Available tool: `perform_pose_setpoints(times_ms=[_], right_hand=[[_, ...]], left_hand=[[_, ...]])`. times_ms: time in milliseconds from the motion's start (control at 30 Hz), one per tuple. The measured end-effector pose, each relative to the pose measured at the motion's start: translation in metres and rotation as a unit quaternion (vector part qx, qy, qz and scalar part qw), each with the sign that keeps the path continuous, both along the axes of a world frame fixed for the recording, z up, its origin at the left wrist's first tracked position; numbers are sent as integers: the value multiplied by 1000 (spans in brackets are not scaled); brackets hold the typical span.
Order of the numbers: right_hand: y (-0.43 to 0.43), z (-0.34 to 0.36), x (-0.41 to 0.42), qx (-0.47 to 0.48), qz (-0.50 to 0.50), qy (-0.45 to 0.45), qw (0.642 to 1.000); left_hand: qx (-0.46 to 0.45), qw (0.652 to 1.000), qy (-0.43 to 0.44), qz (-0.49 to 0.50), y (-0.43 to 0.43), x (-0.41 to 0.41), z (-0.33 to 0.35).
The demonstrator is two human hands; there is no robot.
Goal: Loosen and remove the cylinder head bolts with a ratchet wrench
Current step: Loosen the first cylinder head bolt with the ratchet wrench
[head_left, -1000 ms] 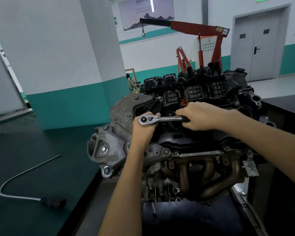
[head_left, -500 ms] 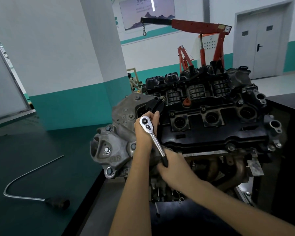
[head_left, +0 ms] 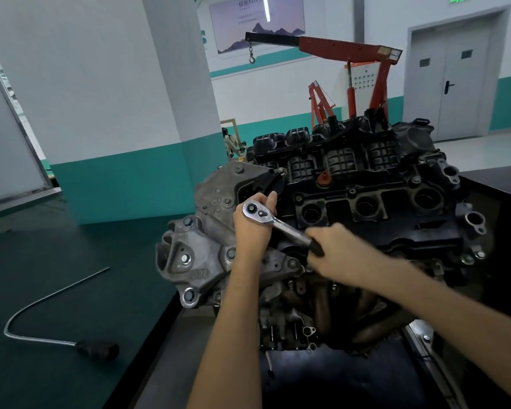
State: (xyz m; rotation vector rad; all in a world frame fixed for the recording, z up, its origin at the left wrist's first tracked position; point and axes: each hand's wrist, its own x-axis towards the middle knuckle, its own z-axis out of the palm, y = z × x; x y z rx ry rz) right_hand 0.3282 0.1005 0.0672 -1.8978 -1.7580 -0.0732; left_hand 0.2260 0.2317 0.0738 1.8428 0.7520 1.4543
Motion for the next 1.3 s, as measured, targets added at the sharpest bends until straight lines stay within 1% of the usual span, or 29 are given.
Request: perform_pose_setpoints(times_ms=[67,167,233,267,300,367,433,467,500,567,600,633,667,733,767,833,900,967,1000,1033,1067,1167,1233,1300], right_hand=[[-1,-25,-25,17,15,123,992],[3,-46,-62,64,41,252,965],[5,-49,-74,68,58,289,953],[4,-47,-72,64,61,278,956],[4,-43,-67,55,61,246,966],[0,-29,-46,18,64,153,986],[-2,-5,-16,-33,60,53,996],[-2,9,0,-51,46,-13,998],[-1,25,14,-55,26,-89,994],[4,53,34,-37,-9,-234,972],[8,63,38,-21,-18,-272,962],[11,66,39,-7,-24,-285,958],[11,65,36,3,-32,-280,959],[5,44,24,16,-47,-220,974],[0,28,15,19,-48,-163,985],[-9,-4,-9,14,-23,-1,1000],[-9,-28,-38,20,28,147,988],[-5,-42,-64,21,72,264,961],[-4,-44,-70,16,87,300,950],[-4,-43,-70,10,92,306,947],[-4,-40,-63,6,90,281,955],[-8,-18,-25,-32,87,134,987],[-7,6,4,-65,87,28,994],[-1,35,30,-66,51,-103,991]], left_hand=[[15,1000,4,16,0,2,-1],[29,999,16,37,0,3,0],[27,999,20,38,0,2,0],[25,999,20,35,1,1,-1],[22,999,19,28,1,0,0],[11,1000,11,2,2,-2,0],[2,1000,18,-17,1,-3,0],[-2,999,26,-21,0,-4,1],[-7,999,29,-24,0,-4,1],[-17,999,17,-33,-1,-4,0],[-20,999,9,-35,-1,-4,0],[-22,999,4,-32,-2,-4,0],[-23,999,-1,-25,-2,-3,0],[-19,1000,-5,-4,-2,-2,0],[-16,1000,-3,6,-1,-2,1],[-11,1000,5,18,1,0,1],[-4,999,19,35,4,1,0],[7,999,23,44,3,0,-1],[12,999,24,44,2,-1,-1],[15,999,26,43,1,-1,-1],[16,999,27,38,1,-2,-1],[19,999,35,-4,2,-4,-2],[17,998,48,-21,2,-5,-1],[-5,999,44,-31,2,-5,0]])
